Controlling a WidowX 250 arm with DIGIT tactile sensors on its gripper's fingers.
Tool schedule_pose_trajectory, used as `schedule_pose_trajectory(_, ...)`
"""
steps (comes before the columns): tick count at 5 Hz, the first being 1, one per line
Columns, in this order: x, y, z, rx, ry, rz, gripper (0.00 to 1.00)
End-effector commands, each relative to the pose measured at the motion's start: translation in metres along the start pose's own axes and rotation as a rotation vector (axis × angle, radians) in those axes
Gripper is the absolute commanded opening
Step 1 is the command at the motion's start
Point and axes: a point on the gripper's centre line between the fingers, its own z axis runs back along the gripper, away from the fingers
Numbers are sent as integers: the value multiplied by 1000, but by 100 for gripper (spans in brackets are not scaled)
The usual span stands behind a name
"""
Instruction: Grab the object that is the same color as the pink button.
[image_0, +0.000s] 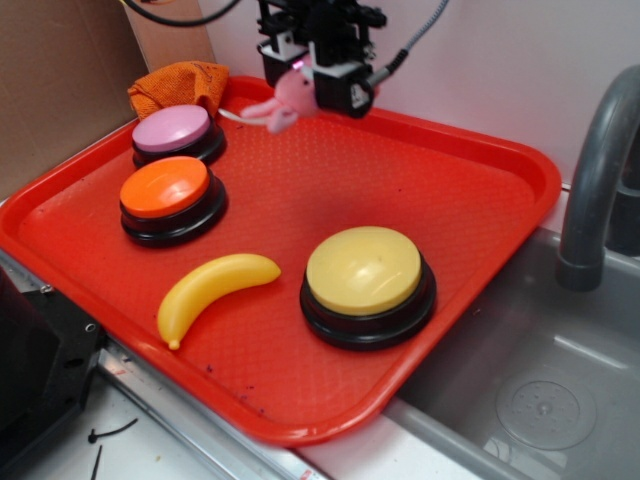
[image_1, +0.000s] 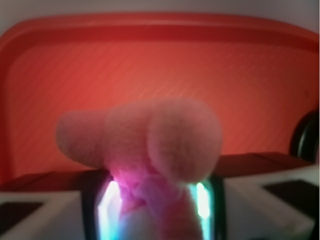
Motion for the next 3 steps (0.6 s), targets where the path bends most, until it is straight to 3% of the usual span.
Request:
schedule_pose_trajectory(1,-52,22,88,26,-208,-17,0)
schedule_pose_trajectory(2,-69,16,85,50,-239,-29,0)
schedule_pose_trajectory(3,-70,18,82,52,-233,32,0)
